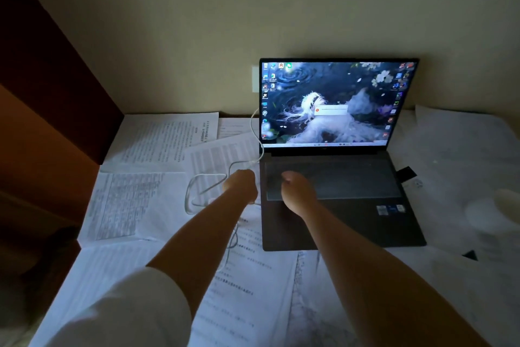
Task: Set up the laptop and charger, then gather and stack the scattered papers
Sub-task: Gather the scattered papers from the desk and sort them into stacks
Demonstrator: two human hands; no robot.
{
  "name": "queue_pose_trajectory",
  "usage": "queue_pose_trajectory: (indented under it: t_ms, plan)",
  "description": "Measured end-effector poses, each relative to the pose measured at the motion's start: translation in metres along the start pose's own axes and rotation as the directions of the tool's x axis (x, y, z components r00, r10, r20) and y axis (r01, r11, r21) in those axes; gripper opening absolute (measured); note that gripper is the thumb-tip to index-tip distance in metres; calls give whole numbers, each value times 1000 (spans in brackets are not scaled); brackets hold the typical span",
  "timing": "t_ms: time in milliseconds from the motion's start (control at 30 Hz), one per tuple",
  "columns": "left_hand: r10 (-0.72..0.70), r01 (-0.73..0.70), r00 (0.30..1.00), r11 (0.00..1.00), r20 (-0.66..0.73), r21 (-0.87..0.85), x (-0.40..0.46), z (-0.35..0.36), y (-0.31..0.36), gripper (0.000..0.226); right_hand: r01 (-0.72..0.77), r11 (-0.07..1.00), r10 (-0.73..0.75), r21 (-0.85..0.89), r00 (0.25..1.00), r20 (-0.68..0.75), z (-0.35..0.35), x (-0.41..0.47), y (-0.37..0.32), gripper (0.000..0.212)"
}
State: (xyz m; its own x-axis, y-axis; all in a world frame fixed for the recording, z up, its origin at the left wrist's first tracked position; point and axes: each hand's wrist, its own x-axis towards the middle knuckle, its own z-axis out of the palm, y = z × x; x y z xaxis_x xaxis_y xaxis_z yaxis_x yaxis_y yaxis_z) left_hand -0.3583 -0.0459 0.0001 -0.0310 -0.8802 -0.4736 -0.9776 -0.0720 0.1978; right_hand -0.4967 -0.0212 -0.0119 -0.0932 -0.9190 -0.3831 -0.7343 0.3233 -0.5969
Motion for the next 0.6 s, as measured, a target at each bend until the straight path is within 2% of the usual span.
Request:
queue_pose_trajectory:
  t_ms: [100,200,367,500,600]
  plan:
    - [18,1,978,996,-208,90,-20,-3,10,27,18,1000,-18,2,1000,15,-12,-13,10,42]
    - [-5,29,956,997,-292,78,-45,-2,21,25,68,997,-66,-26,996,52,-24,-29,26,41]
    - [-125,114,937,992,-327,-52,-107,28,35,26,124,991,-128,48,986,105,-30,-68,53,40]
    - [-241,204,907,969,-344,-140,-163,63,31,24,173,984,-178,42,970,165,-14,-103,69,35]
    - [-371,294,886,914,-280,-280,-202,86,11,25,217,976,-208,-14,950,232,2,-131,67,33]
